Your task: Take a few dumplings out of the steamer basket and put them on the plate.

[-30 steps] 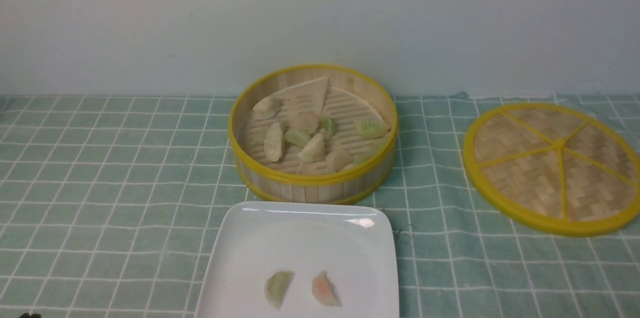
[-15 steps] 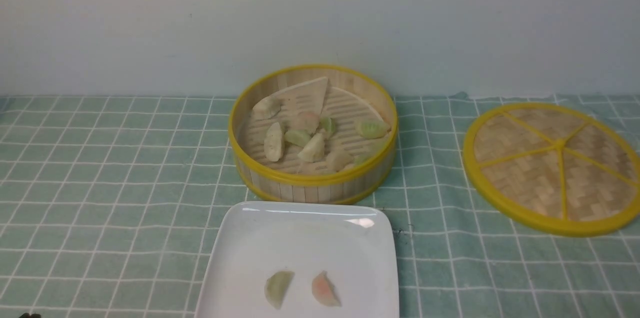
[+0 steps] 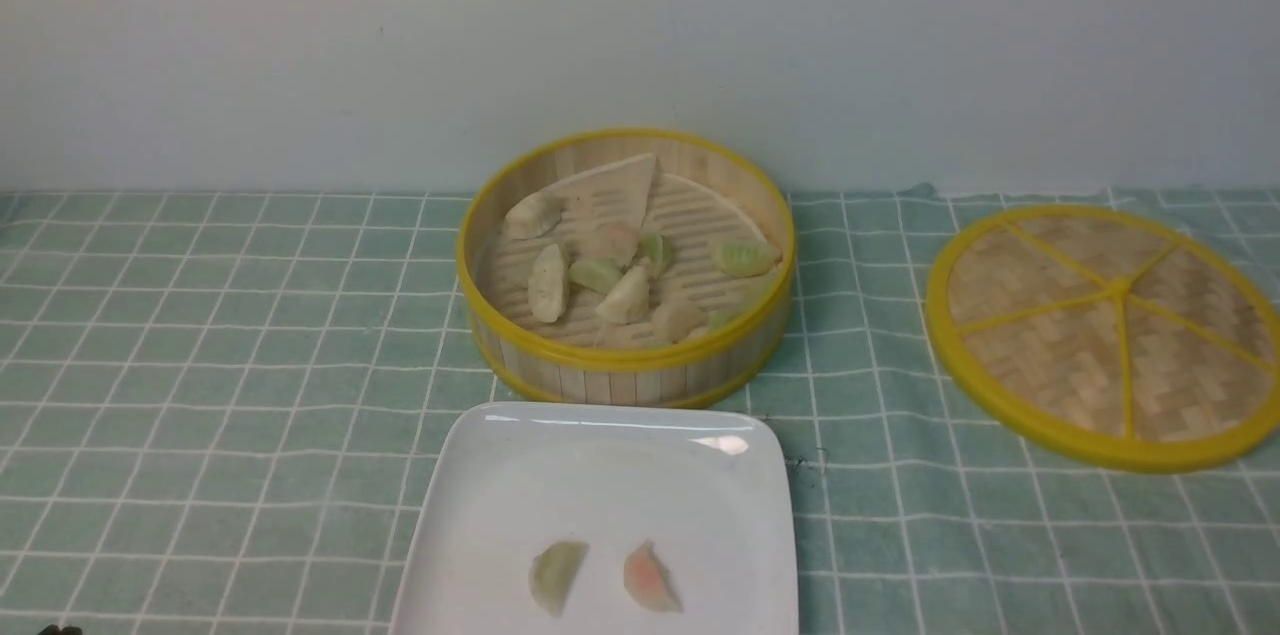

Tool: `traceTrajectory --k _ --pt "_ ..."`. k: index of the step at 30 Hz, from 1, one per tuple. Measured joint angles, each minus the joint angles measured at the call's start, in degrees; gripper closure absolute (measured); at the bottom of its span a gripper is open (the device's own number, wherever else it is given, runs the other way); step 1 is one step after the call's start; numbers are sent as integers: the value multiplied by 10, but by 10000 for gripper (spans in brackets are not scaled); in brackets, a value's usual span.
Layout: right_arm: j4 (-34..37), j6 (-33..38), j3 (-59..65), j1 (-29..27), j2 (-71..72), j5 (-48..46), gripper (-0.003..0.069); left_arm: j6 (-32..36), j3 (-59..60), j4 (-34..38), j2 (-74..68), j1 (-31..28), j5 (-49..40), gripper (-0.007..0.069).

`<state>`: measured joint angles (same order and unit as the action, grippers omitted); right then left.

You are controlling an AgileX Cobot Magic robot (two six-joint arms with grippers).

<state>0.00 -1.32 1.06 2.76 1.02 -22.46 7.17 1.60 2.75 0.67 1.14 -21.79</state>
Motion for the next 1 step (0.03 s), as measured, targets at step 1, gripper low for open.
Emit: traceTrajectory --k 1 --pt "0 0 0 0 0 0 673 0 0 0 0 0 0 631"
